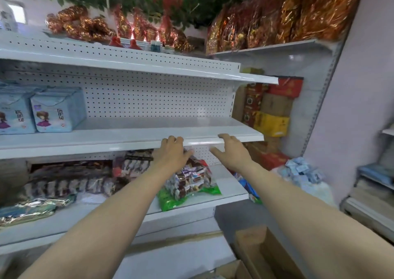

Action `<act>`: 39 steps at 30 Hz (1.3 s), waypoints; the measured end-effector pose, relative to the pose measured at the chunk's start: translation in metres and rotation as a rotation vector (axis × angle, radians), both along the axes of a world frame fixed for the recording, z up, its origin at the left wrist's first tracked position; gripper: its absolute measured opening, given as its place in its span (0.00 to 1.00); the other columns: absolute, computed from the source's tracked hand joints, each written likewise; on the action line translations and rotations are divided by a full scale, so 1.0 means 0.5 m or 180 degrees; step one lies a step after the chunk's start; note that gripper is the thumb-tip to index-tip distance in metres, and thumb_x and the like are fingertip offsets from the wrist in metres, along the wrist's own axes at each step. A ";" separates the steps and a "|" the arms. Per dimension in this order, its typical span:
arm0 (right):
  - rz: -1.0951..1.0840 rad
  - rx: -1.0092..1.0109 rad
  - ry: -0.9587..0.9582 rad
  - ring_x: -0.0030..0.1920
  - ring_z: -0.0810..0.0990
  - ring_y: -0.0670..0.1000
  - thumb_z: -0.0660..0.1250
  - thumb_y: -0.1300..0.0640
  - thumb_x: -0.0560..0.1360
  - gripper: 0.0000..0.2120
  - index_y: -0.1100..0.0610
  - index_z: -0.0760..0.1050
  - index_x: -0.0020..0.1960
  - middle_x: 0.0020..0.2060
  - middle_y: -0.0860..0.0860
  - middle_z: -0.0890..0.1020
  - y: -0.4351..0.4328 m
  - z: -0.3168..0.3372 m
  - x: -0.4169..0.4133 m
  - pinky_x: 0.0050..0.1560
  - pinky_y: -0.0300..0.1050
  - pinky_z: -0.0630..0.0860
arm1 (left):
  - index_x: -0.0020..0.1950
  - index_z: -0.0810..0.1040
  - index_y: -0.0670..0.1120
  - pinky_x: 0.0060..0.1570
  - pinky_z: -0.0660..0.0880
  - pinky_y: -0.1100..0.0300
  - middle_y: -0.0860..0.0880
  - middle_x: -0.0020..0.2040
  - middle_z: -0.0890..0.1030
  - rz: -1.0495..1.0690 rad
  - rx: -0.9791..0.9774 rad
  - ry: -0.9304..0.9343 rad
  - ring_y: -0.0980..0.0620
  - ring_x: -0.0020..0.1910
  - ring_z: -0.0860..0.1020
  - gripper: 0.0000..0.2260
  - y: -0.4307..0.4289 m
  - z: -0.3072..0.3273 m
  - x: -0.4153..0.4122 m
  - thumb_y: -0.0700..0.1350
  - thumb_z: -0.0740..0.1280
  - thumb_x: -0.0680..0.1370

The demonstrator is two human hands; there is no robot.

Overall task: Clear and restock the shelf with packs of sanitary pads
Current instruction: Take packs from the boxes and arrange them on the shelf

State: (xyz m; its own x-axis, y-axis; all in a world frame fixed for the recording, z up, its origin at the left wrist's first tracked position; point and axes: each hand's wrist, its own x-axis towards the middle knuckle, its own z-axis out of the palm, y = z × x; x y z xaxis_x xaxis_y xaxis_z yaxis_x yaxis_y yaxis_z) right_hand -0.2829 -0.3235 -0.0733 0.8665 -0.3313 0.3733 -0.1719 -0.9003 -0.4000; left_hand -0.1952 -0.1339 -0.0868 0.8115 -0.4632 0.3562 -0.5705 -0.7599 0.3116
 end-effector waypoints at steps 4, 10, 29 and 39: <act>-0.0107 0.0176 0.0068 0.68 0.71 0.57 0.67 0.41 0.78 0.32 0.56 0.66 0.75 0.67 0.57 0.76 -0.060 -0.047 -0.016 0.65 0.52 0.71 | 0.73 0.66 0.45 0.66 0.70 0.43 0.42 0.71 0.69 -0.0053 0.0229 0.0081 0.41 0.71 0.66 0.27 -0.067 -0.038 -0.022 0.62 0.58 0.82; -0.0264 0.0275 0.0252 0.69 0.71 0.59 0.68 0.42 0.78 0.31 0.57 0.67 0.74 0.68 0.58 0.74 -0.155 -0.136 0.012 0.65 0.51 0.70 | 0.73 0.67 0.46 0.62 0.72 0.43 0.44 0.72 0.68 -0.0170 0.0308 0.0330 0.42 0.72 0.65 0.26 -0.168 -0.121 0.013 0.61 0.58 0.82; -0.0546 0.1282 0.2205 0.54 0.82 0.59 0.65 0.40 0.79 0.25 0.62 0.77 0.59 0.52 0.59 0.82 -0.422 -0.658 0.076 0.53 0.49 0.76 | 0.67 0.73 0.41 0.60 0.74 0.44 0.43 0.68 0.73 -0.0293 0.1050 0.2139 0.40 0.66 0.72 0.26 -0.381 -0.684 0.111 0.61 0.56 0.83; -0.0212 0.1854 0.3159 0.58 0.80 0.51 0.63 0.40 0.78 0.20 0.52 0.75 0.63 0.57 0.48 0.80 -0.542 -1.139 0.115 0.58 0.46 0.76 | 0.58 0.76 0.41 0.53 0.73 0.49 0.38 0.59 0.78 0.0627 0.0955 0.3169 0.38 0.57 0.77 0.21 -0.412 -1.136 0.070 0.58 0.58 0.83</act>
State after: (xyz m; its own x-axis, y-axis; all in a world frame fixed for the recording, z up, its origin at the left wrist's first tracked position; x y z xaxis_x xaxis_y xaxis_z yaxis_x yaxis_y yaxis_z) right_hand -0.2255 -0.5946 -0.6430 0.6674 -0.2857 -0.6877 -0.6838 -0.6008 -0.4141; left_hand -0.1601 -0.3401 -0.6550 0.7450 -0.2504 -0.6183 -0.0193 -0.9346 0.3552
